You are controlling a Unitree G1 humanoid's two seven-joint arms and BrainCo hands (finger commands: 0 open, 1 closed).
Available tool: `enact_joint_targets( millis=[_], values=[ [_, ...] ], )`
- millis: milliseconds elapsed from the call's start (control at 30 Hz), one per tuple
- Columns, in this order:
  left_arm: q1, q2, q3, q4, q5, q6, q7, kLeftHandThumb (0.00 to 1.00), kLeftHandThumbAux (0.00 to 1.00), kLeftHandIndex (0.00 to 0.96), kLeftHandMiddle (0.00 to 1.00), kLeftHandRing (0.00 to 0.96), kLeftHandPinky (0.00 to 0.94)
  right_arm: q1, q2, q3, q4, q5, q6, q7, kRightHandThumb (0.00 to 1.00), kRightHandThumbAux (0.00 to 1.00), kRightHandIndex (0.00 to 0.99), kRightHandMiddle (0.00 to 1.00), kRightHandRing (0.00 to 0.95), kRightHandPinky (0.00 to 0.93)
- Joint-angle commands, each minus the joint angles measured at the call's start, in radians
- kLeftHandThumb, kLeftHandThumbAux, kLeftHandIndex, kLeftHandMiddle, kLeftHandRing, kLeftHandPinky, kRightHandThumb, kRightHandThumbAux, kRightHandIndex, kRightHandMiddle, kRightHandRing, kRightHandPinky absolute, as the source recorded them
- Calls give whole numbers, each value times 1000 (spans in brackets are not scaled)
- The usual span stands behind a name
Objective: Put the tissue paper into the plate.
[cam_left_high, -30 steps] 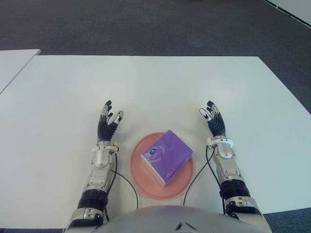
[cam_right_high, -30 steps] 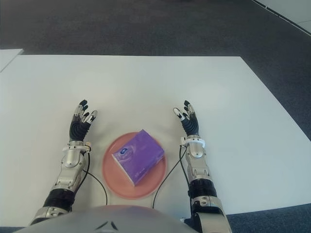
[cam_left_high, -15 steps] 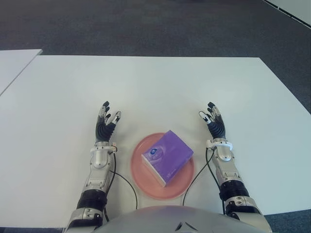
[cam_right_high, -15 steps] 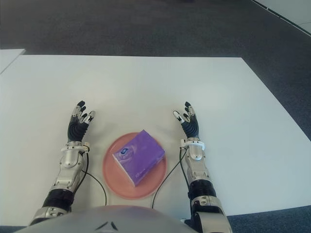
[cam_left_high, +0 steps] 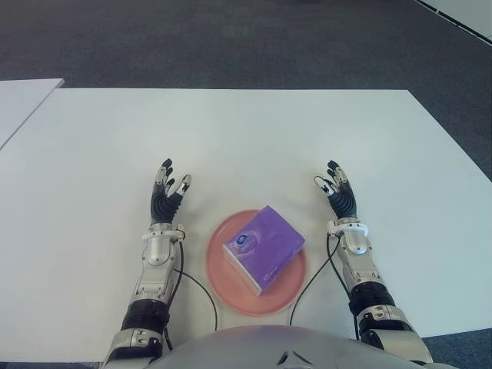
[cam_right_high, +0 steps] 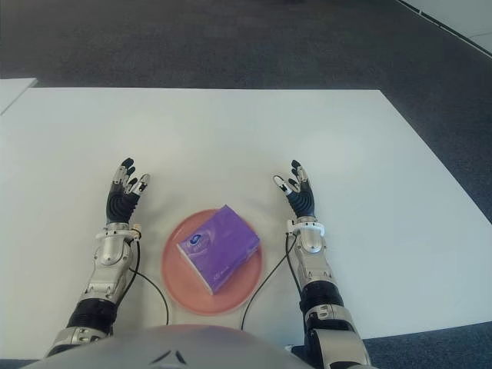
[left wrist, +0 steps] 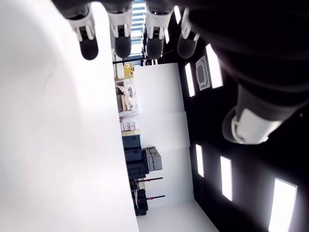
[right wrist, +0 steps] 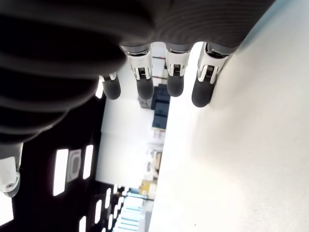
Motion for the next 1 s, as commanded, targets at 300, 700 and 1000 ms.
enact_joint_targets(
  millis=[300,700,1000],
  values=[
    [6,-2,-21,-22,33,26,2,63,527,0,0,0,0,34,7,-2,77,24,-28,51,27,452,0,0,0,0],
    [11,-1,-30,-42,55,30,11,50,515,0,0,0,0,48,8,-14,57,35,-47,77,31,457,0,0,0,0],
    [19,4,-36,-50,66,24,3,42,512,0,0,0,0,65,15,-17,26,26,-51,61,29,455,0,0,0,0]
  ],
)
